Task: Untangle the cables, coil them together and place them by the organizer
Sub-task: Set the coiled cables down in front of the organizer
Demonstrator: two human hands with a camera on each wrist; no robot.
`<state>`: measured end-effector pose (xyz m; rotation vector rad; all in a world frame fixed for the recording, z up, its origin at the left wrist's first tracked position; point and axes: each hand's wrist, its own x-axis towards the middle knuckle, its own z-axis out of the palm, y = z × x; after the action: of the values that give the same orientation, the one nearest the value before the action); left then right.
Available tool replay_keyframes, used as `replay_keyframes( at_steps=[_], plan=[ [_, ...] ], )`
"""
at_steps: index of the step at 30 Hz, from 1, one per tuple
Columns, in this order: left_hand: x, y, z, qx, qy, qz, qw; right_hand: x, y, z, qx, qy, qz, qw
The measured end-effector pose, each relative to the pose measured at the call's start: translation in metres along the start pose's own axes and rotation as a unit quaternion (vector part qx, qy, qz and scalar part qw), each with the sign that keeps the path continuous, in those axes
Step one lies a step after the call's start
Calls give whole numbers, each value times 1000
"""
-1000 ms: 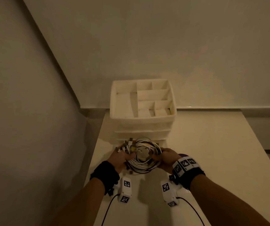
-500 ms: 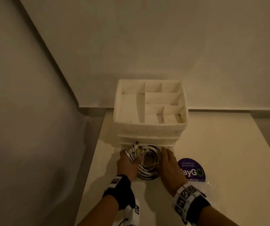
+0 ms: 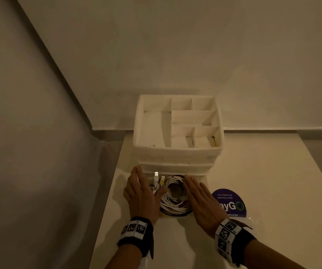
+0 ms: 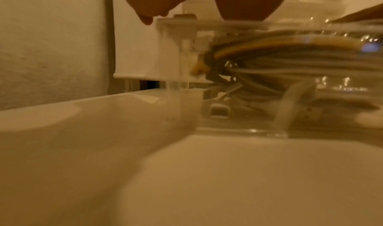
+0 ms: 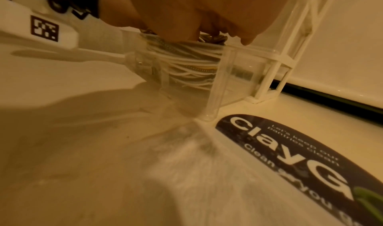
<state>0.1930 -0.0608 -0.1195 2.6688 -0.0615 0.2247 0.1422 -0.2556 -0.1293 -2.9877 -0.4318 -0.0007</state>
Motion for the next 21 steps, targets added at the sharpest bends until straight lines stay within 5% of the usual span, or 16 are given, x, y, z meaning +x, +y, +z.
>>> replay_keyframes(
  at_steps=[3, 7, 13, 16, 21],
  plan=[
    [-5, -12, 8, 29, 0, 148, 989, 1, 1, -4, -6, -26, -5, 1000],
    [-12, -25, 15, 68, -55, 368, 926, 2, 5, -4, 16, -60, -26, 998],
    [-12, -26, 5, 141, -162, 362, 907, 4, 11, -13, -31, -126, -37, 991],
    [-4, -32, 2, 173, -188, 398, 881, 9, 12, -13, -10, -186, -13, 982],
    [14, -31, -14, 209, -254, 449, 831, 15, 19, -14, 2, -175, -33, 984]
  ],
)
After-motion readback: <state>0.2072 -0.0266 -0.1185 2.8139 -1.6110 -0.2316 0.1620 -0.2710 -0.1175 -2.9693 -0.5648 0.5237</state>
